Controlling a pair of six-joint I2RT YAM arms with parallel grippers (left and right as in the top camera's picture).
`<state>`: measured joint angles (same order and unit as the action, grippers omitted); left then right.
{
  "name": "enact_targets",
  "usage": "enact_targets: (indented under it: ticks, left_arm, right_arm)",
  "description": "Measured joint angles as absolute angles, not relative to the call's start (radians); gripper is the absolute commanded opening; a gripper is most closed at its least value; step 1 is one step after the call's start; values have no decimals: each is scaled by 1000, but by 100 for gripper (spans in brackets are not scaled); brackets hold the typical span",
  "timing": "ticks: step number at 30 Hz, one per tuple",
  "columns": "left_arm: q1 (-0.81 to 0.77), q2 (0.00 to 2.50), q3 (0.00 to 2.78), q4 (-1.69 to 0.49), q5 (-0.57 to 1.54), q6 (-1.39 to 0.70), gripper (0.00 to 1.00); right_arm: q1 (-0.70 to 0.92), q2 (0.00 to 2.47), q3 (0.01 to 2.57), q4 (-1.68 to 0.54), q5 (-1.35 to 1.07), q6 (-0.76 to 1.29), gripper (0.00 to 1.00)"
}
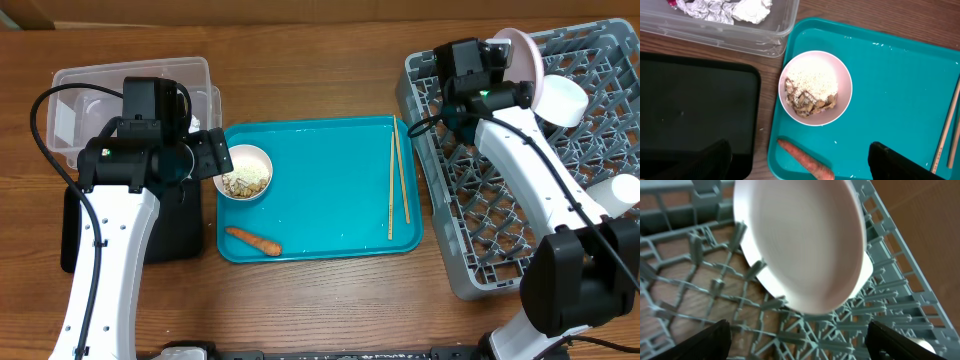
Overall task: Sort waste into correct bins and load items into the dishwasher
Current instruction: 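Lift the plate right and stand it upright in the dish rack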
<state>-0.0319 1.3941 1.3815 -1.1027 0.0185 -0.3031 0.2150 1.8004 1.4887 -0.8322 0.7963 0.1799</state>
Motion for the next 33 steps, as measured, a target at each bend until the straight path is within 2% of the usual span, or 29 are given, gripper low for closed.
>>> enact_targets:
  ticks: [8,11,12,14,15,16,18,19,27,33]
  left_arm:
    - [-32,1394,1382,-1103,19,-303,89]
    - [-32,1394,1382,-1106,19,-303,89]
    - [-32,1394,1382,-1111,19,-303,89]
    - [-32,1394,1382,-1116,19,-303,89]
    - [-32,1394,1382,-1116,19,-303,89]
    - [-32,1394,1382,-1116,19,-303,89]
    - [-32,1394,1382,-1116,19,-303,89]
    - [-32,1394,1382,-1116,19,-303,89]
    - [-32,1394,1382,-1116,19,-303,89]
    - [-32,1394,1382,-1116,19,-303,89]
  right_arm:
    - [204,1733,1482,-852,725,183,95]
    - [202,1642,1482,-860,638,182,93]
    - [197,1605,1482,-861,603,183,86]
    - [181,1548,1482,-852,557,181,58]
    - [165,1523,1483,-843,538,189,44]
    - [142,1504,1483,-825,525,192,22]
    - [68,1483,1483,-767,495,202,6]
    - [32,1483,1483,-739,480,204,4]
    - [-264,1526,1483,-495,191,208,4]
    - [-347,1623,1483,-431,7,208,4]
